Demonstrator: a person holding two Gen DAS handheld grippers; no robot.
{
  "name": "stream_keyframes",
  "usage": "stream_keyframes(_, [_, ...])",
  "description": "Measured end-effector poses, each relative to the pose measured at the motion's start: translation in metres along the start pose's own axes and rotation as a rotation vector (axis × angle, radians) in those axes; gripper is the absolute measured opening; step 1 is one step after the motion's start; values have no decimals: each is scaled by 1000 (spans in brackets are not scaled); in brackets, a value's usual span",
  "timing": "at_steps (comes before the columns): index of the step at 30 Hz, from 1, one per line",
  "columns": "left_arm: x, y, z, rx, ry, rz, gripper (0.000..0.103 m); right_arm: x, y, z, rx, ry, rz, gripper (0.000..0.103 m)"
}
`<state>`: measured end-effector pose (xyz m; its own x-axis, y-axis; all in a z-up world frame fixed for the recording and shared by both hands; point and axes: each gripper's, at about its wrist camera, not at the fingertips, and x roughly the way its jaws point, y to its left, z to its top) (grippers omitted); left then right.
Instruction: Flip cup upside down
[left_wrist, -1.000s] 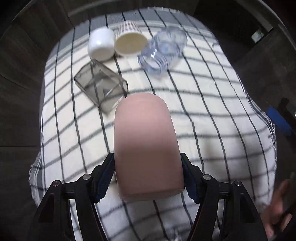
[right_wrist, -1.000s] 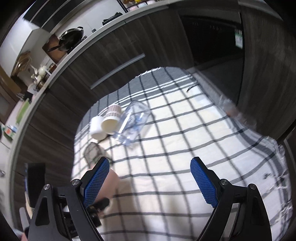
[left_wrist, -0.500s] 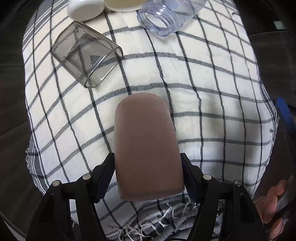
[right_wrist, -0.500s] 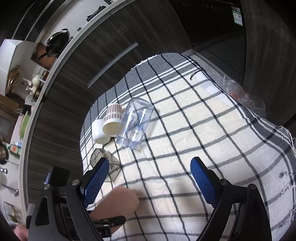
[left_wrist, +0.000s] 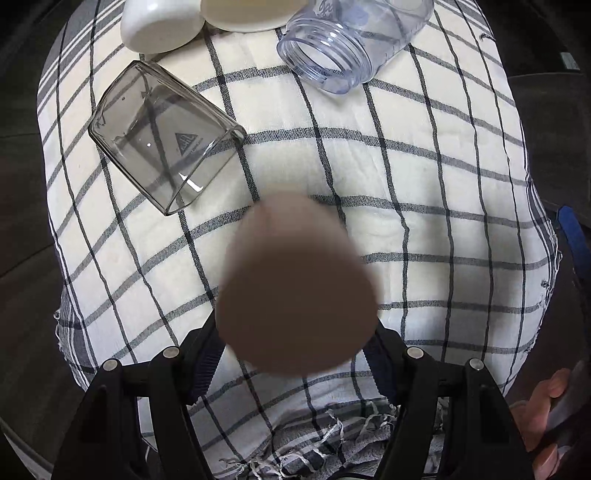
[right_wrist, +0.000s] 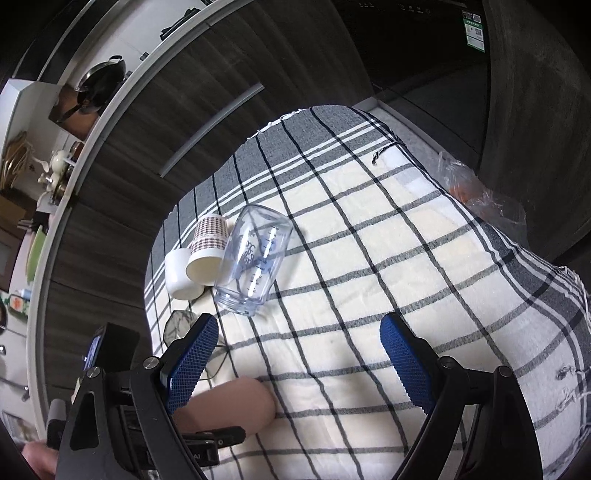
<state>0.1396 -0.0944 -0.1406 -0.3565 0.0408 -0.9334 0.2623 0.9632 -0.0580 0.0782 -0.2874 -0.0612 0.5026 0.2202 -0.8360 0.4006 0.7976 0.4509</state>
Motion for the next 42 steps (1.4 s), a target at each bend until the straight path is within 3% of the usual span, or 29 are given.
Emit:
stream_keyframes(5, [-4,-2,-8,19,-56,24,77,-4,0,-1,-6,-11,-6,89])
stream_keyframes(13, [-25,3,-36,18,-174,-10,82,-23,6,-6,-37,-51,-12,89])
stream_keyframes(20, [-47,15,-81,-6,-417,-9,83,-50,20,-14,-111,-126,-29,89])
stream_keyframes(25, [-52,33,-107,-91,-618,33,83,-65,43,-29,-218,-193,-59,89])
stream_keyframes(28, [-55,42,-126,-134,-761,96,83,-73,54,-40,-282,-232,-77,89])
stream_keyframes(33, [-53,55,-155,-218,-961,144,83,-85,71,-62,-392,-343,-100,89])
stream_keyframes(42, [-45,50,-195,-276,-1174,224,87,-91,79,-96,-519,-423,-115,89])
